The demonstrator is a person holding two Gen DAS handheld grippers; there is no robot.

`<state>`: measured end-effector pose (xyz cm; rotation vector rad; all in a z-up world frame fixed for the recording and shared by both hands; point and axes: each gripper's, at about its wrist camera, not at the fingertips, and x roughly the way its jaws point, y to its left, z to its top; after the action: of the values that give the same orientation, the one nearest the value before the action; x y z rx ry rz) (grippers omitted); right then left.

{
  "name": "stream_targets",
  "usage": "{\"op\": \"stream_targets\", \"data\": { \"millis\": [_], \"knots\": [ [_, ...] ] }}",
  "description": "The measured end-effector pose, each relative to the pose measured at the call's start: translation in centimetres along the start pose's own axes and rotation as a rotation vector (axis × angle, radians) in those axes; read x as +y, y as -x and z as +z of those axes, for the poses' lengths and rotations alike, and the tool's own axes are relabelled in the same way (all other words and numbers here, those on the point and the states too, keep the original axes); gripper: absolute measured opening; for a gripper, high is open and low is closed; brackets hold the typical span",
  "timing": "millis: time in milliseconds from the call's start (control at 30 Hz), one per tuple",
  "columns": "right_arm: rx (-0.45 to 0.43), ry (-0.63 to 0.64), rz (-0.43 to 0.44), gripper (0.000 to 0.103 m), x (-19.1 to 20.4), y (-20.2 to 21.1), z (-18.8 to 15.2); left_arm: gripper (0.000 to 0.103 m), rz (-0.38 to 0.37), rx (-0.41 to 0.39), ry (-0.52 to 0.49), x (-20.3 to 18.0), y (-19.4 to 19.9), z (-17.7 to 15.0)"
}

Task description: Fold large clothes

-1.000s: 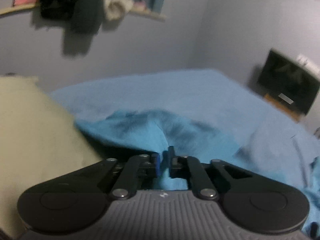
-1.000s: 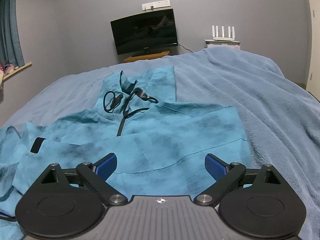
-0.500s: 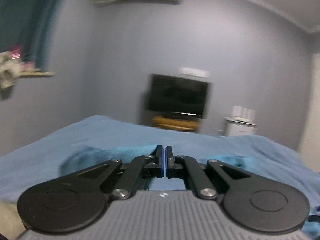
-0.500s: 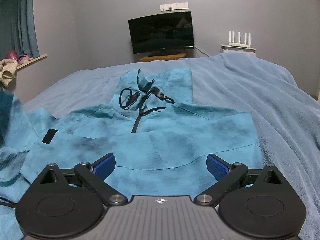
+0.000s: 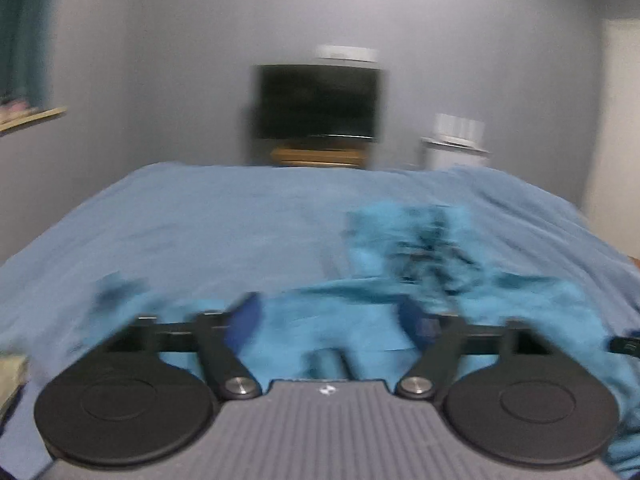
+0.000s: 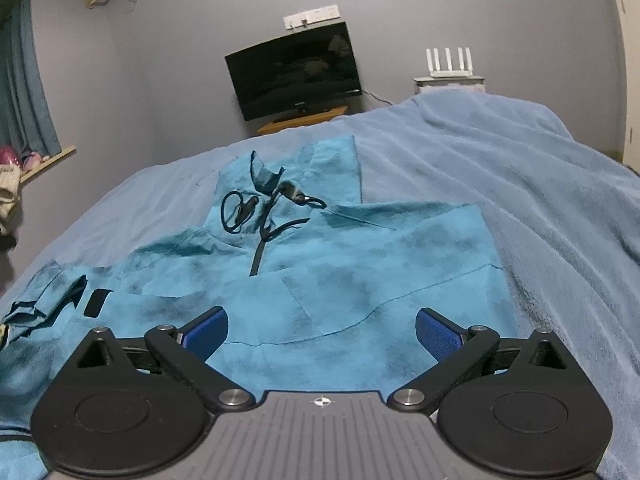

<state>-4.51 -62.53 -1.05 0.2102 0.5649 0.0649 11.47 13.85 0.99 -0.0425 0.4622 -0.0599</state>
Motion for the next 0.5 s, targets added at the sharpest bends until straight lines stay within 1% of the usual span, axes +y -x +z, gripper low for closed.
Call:
{"op": "stream_targets", "data": {
  "millis": [67, 133, 200, 233, 267, 333, 367, 400, 433, 500],
  "knots": [
    [0.012, -0.002, -0.002, 0.102, 0.0, -0.3, 0.0, 0.083, 0.073, 0.008, 0.089, 3.2, 0.0, -0.5],
    [0.019, 0.006, -0.003, 0.102, 0.2, -0.5, -0.1, 0.085, 0.153, 0.039, 0.237, 6.9, -0.5, -1.3],
    [0.022, 0.014, -0.002, 0.102, 0.5, -0.6, -0.1, 0.085, 0.204, 0.098, 0.406, 10.5, -1.8, -2.1],
    [0.023, 0.019, -0.002, 0.102, 0.6, -0.6, -0.1, 0.085, 0.226, 0.123, 0.453, 12.3, -2.3, -2.4],
    [0.024, 0.022, -0.002, 0.102, 0.6, -0.6, -0.1, 0.085, 0.259, 0.139, 0.464, 13.5, -3.1, -2.6],
    [0.026, 0.022, -0.005, 0.102, 0.6, -0.6, -0.1, 0.085, 0.335, 0.159, 0.427, 14.8, -4.0, -3.4],
    [0.026, 0.019, -0.006, 0.102, 0.6, -0.6, -0.1, 0.085, 0.361, 0.177, 0.42, 15.1, -4.8, -3.6],
    [0.025, 0.015, -0.007, 0.102, 0.6, -0.6, -0.1, 0.085, 0.364, 0.198, 0.44, 15.9, -5.4, -3.8],
    [0.025, 0.011, -0.006, 0.102, 0.5, -0.6, -0.1, 0.085, 0.351, 0.214, 0.48, 16.9, -5.6, -4.3],
    [0.028, 0.004, -0.01, 0.102, 0.5, -0.7, -0.1, 0.085, 0.333, 0.23, 0.594, 18.6, -6.9, -5.2]
  ]
}}
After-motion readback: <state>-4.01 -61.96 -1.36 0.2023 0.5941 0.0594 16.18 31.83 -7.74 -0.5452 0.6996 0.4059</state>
